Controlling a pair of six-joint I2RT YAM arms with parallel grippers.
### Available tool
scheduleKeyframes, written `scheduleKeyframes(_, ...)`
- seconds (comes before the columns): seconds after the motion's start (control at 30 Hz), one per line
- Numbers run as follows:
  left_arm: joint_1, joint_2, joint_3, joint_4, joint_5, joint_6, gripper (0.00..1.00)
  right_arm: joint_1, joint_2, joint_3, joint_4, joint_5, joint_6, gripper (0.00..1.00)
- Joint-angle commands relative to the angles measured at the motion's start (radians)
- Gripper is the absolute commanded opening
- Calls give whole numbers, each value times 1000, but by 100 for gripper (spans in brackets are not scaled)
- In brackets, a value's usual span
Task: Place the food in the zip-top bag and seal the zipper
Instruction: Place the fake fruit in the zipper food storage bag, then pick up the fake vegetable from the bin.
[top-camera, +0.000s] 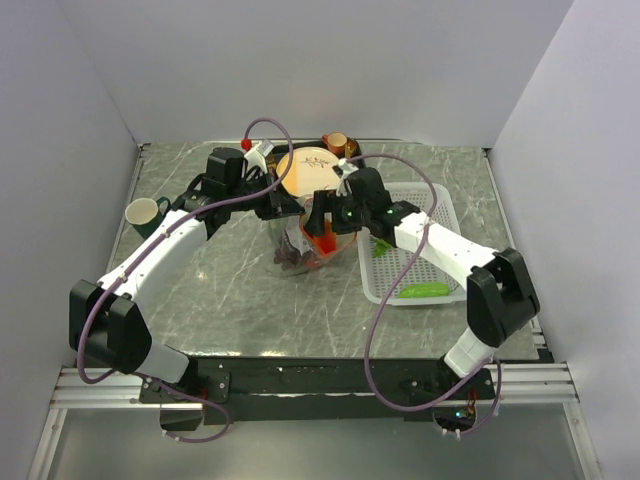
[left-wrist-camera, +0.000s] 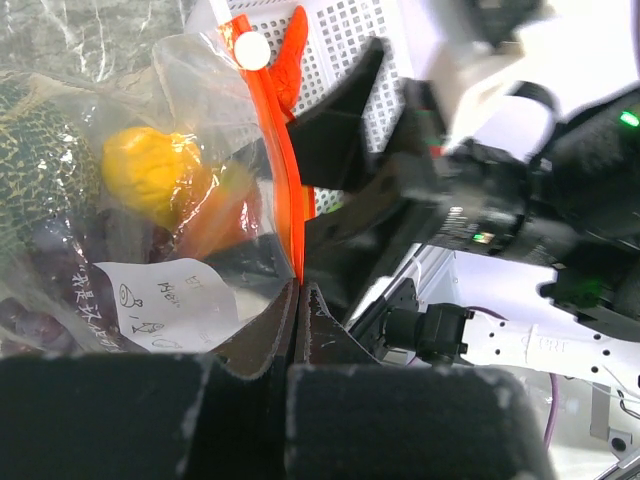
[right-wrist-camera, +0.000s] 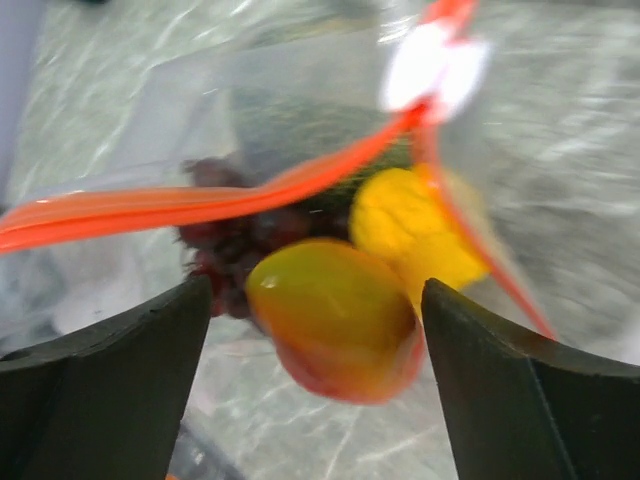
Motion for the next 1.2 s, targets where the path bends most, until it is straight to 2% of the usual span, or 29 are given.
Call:
scheduleKeyframes(0.0,-3,-16,34,43,24,3,1,-2,-168,-43,-12,250,7,95)
scheduleKeyframes(0.13,-3,-13,45,29,19,10,1,-5,-323,-119,-43,481,27,100)
scheduleKeyframes(0.27,-3,-19,36,38,19,6,1,-57,-414,-195,-110,599,53,100)
scheduleKeyframes(0.43,-3,-22,28,51,24,-2,1,-218,-429,-255,-221,571,102,100)
scheduleKeyframes(0.53,-3,-30,25,51,24,-5,1,-272,-429,-289,-253,547,108,100)
scheduleKeyframes(0.7,-3,-41,22,45,-1,-5,1,-286,-385,-260,-396,556,137,100)
scheduleKeyframes(0.73,-3,-48,17,43,-42,-13,1,-286,-380,-252,-426,548,142,100)
scheduleKeyframes(0.83,5,-96,-14,106,-91,-31,1,-286,-400,-284,-378,467,139,100)
scheduleKeyframes(0.97,68,-44,109,20,-85,21,1,-286,-420,-298,-339,409,146,100)
scheduleKeyframes(1.07,71,8,194,-55,-56,62,1,-286,-394,-278,-370,462,179,100)
scheduleKeyframes(1.17,63,14,140,-12,20,32,1,-292,-340,-246,-456,576,252,100)
